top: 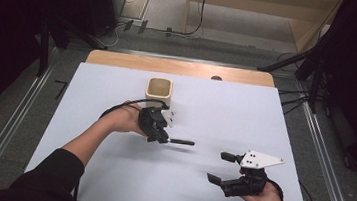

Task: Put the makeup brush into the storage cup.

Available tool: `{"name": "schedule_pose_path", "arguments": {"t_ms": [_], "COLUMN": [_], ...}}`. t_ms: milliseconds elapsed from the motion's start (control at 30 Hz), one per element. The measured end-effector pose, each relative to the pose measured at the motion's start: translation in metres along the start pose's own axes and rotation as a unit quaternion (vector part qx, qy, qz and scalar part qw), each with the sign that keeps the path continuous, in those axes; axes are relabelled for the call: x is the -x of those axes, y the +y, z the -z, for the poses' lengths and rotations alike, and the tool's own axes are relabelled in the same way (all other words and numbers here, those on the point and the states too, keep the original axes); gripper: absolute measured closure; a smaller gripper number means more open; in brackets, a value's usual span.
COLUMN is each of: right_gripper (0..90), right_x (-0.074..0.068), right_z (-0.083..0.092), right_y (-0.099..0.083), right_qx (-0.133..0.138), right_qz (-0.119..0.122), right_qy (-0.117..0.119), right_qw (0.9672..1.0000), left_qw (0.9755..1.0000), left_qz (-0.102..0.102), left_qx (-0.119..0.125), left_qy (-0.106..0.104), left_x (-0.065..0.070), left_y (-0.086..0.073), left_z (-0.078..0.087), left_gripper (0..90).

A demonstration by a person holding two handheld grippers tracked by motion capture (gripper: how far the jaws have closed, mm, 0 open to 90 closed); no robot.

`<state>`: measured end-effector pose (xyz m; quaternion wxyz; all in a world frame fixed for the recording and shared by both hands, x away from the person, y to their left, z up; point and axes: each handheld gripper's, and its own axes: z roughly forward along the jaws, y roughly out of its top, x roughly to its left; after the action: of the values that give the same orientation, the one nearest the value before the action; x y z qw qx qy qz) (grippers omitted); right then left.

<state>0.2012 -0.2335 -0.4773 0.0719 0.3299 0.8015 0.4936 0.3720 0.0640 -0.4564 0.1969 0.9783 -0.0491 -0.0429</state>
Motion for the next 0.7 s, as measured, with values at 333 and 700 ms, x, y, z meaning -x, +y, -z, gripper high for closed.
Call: {"name": "schedule_pose_path", "arguments": {"t_ms": [333,700], "right_gripper": [15.6,15.6], "right_x": [0.000,0.002], "right_z": [0.000,-0.001], "right_y": [0.000,0.001], "right_qx": [0.006,0.017], "right_qz": [0.008,0.002], "right_qy": [-0.001,0.013], "right_qw": [0.9999,0.9998], "left_qw": [0.9958,0.9795], "left_qz": [0.054,0.149], "left_qx": [0.074,0.134], "left_qy": [0.000,0.026], "left_x": [0.008,0.025], "left_y": [-0.010,-0.028], "left_z": [0.020,0.030], "left_gripper": [78.4,78.4]}}
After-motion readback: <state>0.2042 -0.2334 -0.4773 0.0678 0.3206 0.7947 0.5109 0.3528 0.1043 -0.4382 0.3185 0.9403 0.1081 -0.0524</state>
